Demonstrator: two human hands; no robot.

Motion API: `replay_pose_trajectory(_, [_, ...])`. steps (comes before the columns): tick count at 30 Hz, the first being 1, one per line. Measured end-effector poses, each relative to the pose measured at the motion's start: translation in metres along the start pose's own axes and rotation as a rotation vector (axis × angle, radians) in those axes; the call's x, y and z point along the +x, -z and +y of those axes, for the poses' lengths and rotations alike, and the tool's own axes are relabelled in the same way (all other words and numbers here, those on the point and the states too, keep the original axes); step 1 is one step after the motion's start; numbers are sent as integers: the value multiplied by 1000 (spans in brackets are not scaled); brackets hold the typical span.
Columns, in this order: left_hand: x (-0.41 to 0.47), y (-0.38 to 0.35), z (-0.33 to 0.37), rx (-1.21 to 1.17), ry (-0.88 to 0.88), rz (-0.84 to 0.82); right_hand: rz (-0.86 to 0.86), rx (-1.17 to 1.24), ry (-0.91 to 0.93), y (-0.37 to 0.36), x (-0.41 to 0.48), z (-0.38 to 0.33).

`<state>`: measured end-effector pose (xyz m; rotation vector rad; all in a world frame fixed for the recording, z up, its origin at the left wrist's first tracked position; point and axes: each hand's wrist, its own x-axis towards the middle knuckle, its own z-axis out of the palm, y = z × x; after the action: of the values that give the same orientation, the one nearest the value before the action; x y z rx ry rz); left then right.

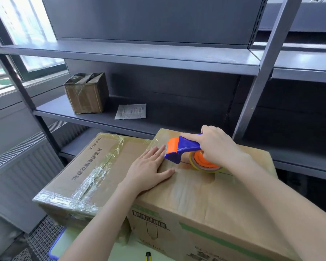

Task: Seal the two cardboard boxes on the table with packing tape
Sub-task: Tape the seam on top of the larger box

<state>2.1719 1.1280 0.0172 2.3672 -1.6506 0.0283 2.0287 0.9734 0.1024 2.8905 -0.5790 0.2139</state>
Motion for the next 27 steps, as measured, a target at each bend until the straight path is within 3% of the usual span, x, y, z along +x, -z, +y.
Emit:
replay_pose_trajectory(5, [0,-9,-3,-11,-15,57,2,-40,-3,-4,-5,0])
replay_pose_trajectory(14, [-2,-7,-1,13,27,16,5,24,-8,3,-15,3])
replay_pose_trajectory(19, [2,-3,3,5,62,-37,-73,89,-21,13,-39,45])
replay_pose_trajectory(27, [1,2,7,44,66,-77,-76,-62,-22,12,-73,77])
